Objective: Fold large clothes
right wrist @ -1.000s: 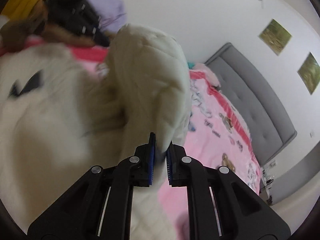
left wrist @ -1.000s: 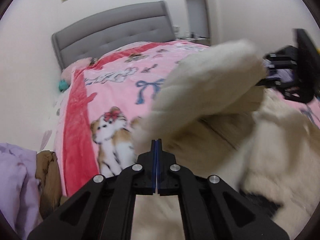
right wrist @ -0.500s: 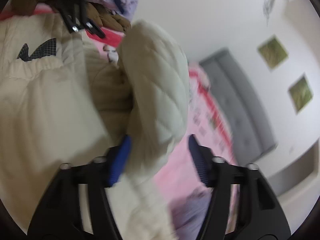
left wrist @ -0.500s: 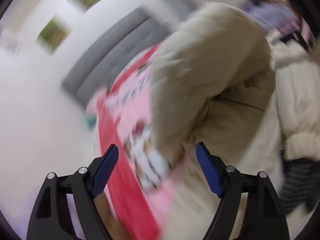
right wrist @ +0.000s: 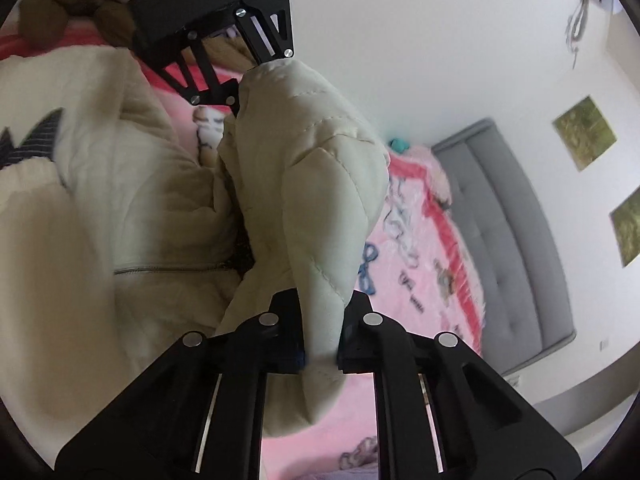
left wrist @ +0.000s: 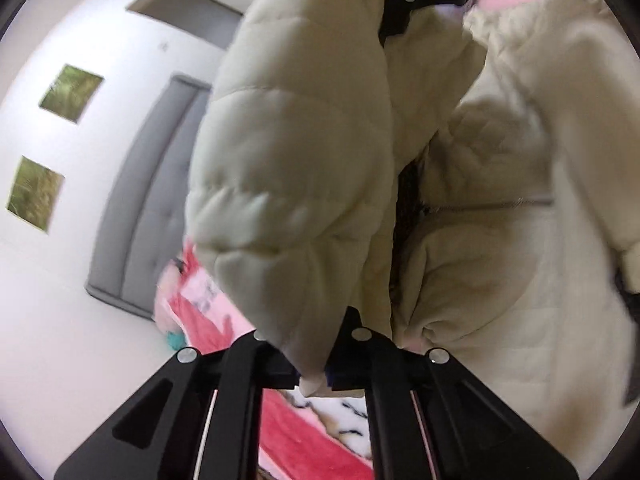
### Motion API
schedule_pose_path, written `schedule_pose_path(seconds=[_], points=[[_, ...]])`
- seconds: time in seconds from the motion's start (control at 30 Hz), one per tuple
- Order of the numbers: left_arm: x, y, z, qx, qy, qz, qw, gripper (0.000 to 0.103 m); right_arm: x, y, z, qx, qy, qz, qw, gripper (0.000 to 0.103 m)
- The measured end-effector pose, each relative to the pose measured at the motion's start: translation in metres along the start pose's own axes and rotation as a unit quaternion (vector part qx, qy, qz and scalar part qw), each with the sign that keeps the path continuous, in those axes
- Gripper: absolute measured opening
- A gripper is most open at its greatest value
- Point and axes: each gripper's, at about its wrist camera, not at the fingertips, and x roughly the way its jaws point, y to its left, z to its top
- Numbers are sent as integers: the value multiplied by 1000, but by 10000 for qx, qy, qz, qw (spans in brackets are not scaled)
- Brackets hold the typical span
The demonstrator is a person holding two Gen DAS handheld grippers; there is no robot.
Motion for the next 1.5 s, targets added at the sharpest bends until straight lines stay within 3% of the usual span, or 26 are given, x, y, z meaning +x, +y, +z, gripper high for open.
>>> schedule_pose_path(seconds=[0.2,0.3,0.4,0.5,0.6,0.7,0.8,0.9,0.97,1.0,1.07,1.13,1.17,1.2,1.23,1.27,1.3,1.33,1.4,1.47,1.5], points=[[-87,-46,19,834,-384,-40,9958,7,-69,32,-16,-841,-178,107,9962,9],[-121,-81,28,807,-392,-188,9958,7,-101,65,-24,-841,-118,341,9958,9],[-134,-125,23,979,-240,-305,9944,7,-112,101,-28,-1088,-32,473,9929,9],[-136,-164,26,885,-3,-407,9952,8,-115,125,-34,-848,86,582,9947,9],[-122,-192,23,836,114,-199,9962,8,-104,154,-45,-909,245,580,9939,9],[-113,-208,18,577,138,14,9982,19,-92,170,-48,-960,413,480,9934,17],[-114,-204,24,275,224,308,9989,31,-103,169,-44,-385,448,430,9973,22],[-128,-193,21,-252,367,286,9986,52,-113,147,-36,547,548,677,9947,34],[-145,-176,19,-839,407,260,9953,73,-126,142,-37,827,623,749,9918,40],[-149,-171,15,-1088,454,295,9926,74,-131,136,-38,1046,696,697,9896,40],[-166,-153,9,-1713,693,461,9817,74,-146,118,-43,1654,797,699,9805,43],[-181,-124,13,-2421,853,569,9648,76,-169,100,-47,2557,895,696,9601,43],[-185,-111,17,-2705,918,616,9563,81,-180,84,-50,3263,854,708,9387,44],[-188,-92,22,-3157,1019,697,9408,83,-186,69,-54,3856,770,750,9164,44],[-191,-72,24,-3715,1046,662,9202,85,-192,49,-62,4786,483,879,8723,51],[-195,-58,28,-4121,981,533,9043,85,-190,38,-63,5164,279,958,8505,56],[-192,-39,29,-4598,807,383,8835,85,-186,30,-60,5276,151,883,8448,56],[-184,-22,29,-5089,487,244,8591,85,-175,24,-51,5181,54,701,8524,56],[-158,-17,33,-5600,172,72,8283,85,-148,19,-43,5066,-51,555,8604,55],[-119,-23,19,-5890,329,-180,8073,85,-122,20,-47,5278,-40,749,8460,51],[-100,-28,20,-5936,559,-292,8023,84,-115,22,-49,5324,7,757,8431,47]])
